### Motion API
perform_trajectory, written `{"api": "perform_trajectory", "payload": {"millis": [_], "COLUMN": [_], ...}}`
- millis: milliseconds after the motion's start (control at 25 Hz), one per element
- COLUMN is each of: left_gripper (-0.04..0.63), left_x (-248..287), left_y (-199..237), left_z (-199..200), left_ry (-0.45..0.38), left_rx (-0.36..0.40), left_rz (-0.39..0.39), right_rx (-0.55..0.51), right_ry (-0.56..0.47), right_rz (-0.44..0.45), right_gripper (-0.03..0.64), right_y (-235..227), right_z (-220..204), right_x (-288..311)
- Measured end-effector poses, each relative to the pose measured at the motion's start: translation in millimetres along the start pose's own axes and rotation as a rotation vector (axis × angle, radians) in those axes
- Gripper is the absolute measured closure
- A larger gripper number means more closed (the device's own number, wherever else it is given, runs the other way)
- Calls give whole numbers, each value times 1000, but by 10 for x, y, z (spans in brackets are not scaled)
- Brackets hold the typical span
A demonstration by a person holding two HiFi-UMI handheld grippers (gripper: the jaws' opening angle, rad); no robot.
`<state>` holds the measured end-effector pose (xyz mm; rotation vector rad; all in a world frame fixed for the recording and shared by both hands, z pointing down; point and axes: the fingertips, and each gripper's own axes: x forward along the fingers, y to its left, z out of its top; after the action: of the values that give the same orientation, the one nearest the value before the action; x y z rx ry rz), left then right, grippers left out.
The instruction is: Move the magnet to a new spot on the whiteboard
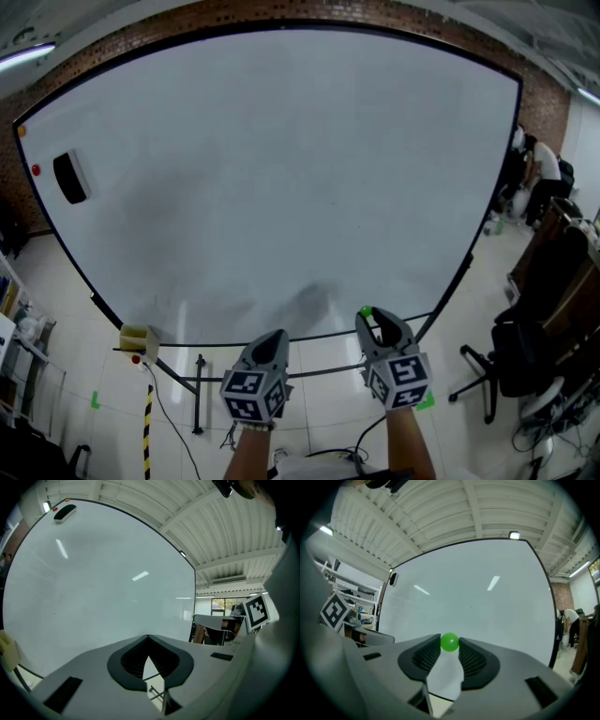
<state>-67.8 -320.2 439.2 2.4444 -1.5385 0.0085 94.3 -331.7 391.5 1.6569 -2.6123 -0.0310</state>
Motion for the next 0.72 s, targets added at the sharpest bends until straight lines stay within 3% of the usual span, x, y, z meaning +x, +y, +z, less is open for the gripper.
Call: {"api": "perform_trajectory", "payload": {"millis": [720], "left_gripper": [600], "left_x": [161], "left_y": [31], "left_z": [355], "left_ry": [-36], "left_rx": [2], "left_rz": [-22], "right_rx": [-337], "right_ry": [-204], "right_rz": [-117], "right_gripper": [479], "right_y": [-301], "right_z": [1738], "right_x": [998]}}
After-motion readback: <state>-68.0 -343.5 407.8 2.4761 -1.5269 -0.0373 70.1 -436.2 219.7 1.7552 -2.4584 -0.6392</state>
